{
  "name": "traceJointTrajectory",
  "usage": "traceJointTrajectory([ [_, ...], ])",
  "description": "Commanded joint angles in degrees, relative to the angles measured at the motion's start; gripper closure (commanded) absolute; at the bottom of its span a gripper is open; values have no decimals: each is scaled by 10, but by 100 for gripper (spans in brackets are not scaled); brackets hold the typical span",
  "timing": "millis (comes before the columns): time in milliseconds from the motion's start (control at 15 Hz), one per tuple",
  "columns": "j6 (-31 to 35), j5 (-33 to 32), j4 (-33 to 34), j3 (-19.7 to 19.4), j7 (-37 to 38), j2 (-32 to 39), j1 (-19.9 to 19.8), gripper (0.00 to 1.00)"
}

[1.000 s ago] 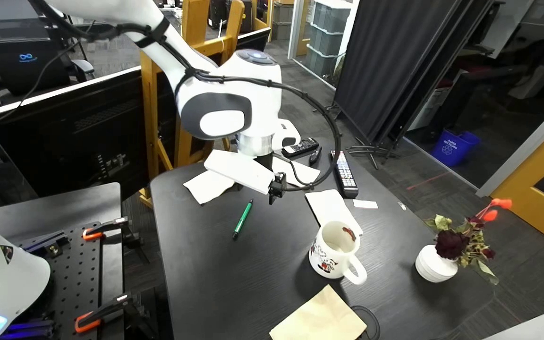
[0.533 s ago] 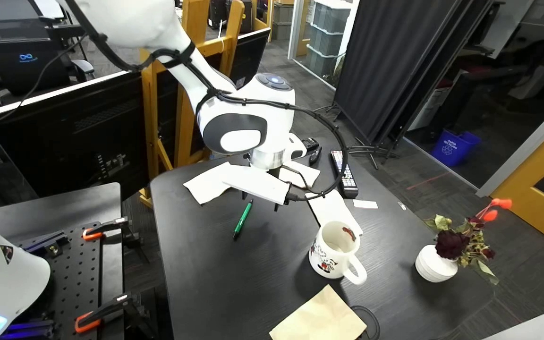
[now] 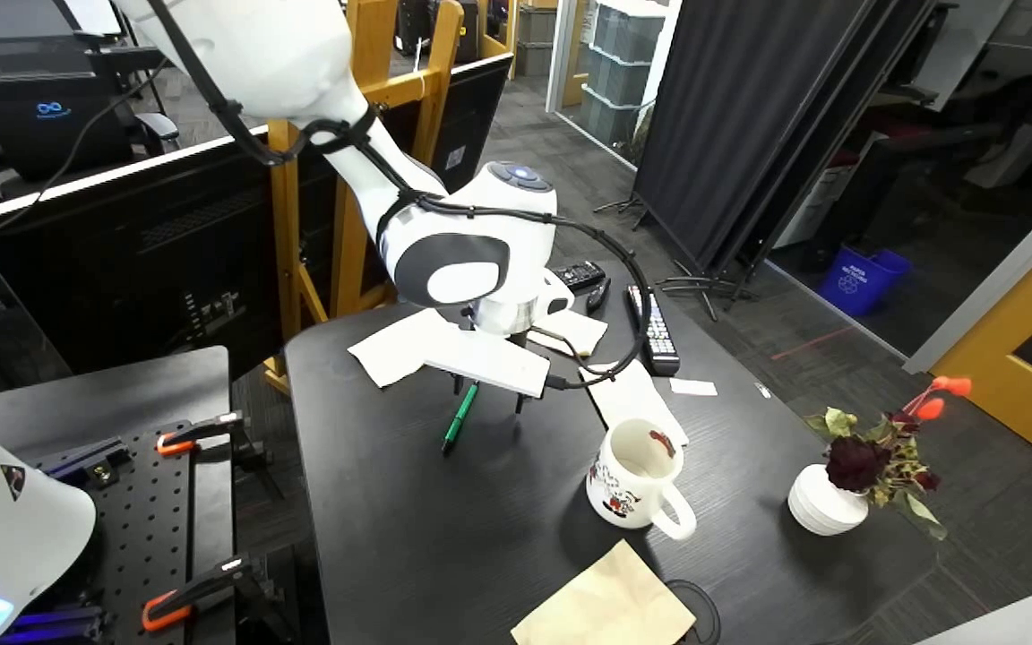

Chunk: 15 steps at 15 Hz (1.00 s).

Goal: Put the pen inside the mug cup

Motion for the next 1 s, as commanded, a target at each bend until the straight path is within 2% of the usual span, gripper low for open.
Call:
traceJointTrajectory([
  [0,-12,-28,3,0,13,4,4,0],
  [67,-8,-28,1,3,11,5,2,25],
  [200,-5,-32,-4,3,12,6,1,34],
  [733,-4,-36,-10,1,22,-4,6,96],
  [800,-3,-35,-11,2,24,-7,6,100],
  [933,-3,-30,-10,4,37,-15,8,98],
])
